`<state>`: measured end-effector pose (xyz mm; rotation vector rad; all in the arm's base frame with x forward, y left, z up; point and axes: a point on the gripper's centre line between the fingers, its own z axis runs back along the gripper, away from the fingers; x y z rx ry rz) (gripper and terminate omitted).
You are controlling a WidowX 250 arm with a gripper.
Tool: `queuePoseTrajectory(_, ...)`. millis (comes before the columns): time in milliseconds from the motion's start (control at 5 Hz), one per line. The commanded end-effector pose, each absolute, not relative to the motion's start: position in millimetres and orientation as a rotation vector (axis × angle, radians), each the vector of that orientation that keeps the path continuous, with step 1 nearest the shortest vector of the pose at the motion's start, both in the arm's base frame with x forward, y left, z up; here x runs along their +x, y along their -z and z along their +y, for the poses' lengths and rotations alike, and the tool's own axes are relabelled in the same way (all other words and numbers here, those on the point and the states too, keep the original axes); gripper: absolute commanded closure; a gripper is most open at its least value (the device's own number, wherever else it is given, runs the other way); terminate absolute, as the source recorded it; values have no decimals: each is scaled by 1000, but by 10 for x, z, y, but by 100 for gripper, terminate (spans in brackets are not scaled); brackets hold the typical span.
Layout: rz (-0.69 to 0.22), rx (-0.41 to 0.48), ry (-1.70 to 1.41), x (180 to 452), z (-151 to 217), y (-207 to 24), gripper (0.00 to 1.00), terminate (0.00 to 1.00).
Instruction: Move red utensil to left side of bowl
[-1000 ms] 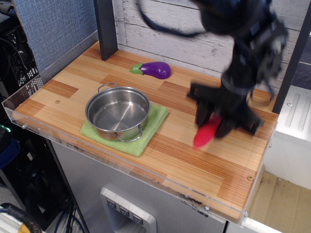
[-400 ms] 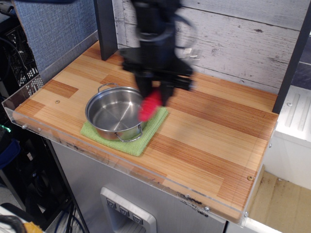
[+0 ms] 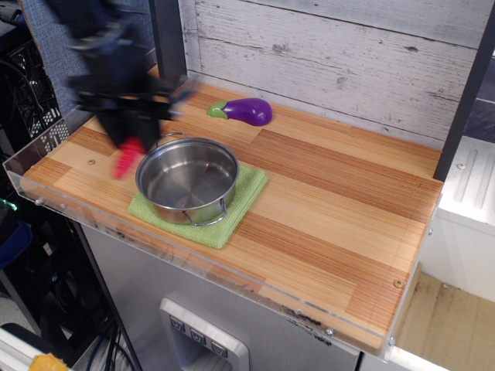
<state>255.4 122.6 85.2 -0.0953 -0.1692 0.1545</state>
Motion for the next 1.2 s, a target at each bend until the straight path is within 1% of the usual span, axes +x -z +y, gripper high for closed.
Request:
queuePoseTrajectory(0,-142,1,-129,2500,1786,-987,100,0)
queuePoseTrajectory(200,-112,100,-90,2604,1904,-1008,100,0)
queuePoseTrajectory(400,-62,148,-69,2711,1898,-831,100,0)
queuePoseTrajectory(600,-40,163,-75,2776,1919,-618,100,0)
queuePoseTrajectory(1000,20,178,-99,2888,2102,-232,100,0)
